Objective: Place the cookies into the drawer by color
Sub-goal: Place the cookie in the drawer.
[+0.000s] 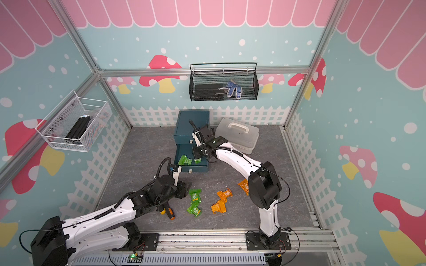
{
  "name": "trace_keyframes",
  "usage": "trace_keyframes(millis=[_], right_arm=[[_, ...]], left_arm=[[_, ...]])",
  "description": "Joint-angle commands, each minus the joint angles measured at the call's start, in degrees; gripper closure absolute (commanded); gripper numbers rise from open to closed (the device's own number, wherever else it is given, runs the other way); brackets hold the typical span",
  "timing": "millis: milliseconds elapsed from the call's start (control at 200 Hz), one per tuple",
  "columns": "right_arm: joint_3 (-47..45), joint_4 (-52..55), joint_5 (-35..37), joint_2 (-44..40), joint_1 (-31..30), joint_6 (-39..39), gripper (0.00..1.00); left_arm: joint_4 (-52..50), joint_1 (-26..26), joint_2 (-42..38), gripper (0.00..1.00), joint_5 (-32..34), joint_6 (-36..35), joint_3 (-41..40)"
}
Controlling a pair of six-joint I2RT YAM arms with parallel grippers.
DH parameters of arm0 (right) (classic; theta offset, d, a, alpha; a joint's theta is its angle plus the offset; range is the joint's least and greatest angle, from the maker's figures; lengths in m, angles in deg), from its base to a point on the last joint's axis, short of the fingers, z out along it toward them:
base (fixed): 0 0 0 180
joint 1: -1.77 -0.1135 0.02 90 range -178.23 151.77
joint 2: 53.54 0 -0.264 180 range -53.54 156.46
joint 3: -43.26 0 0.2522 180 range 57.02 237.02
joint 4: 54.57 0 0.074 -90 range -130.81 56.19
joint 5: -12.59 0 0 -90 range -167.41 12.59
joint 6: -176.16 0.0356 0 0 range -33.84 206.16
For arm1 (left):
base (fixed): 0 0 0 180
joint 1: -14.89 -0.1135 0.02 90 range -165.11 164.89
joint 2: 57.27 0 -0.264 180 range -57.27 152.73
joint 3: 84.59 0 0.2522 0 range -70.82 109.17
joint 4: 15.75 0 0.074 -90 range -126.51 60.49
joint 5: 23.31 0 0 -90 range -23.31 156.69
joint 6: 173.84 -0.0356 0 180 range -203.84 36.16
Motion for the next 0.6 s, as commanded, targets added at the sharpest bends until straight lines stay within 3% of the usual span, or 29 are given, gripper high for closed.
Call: trace_keyframes(millis=[0, 210, 365, 590], right_arm=[[-0.8, -1.3, 3.6, 3.5, 0.4, 0.1, 0.83], [-1.6, -0.9, 5.3, 5.0, 0.3, 2.1, 0.83], [-1.9, 2.3, 10.5, 3.5, 0.3, 1.8, 0.82], [-2.8, 2.0, 10.1, 2.5, 0.2, -1.2, 0.76]], left_arm=[[1.6, -0.3, 0.7, 0.38, 1.0, 0.8, 1.9], [-0.2, -0.3, 0.9, 0.38, 1.8, 0.6, 2.7], [-2.5, -0.3, -1.8, 0.38, 3.3, 1.1, 1.9], [-2.0, -0.3, -0.9, 0.37, 5.6, 0.9, 1.8]])
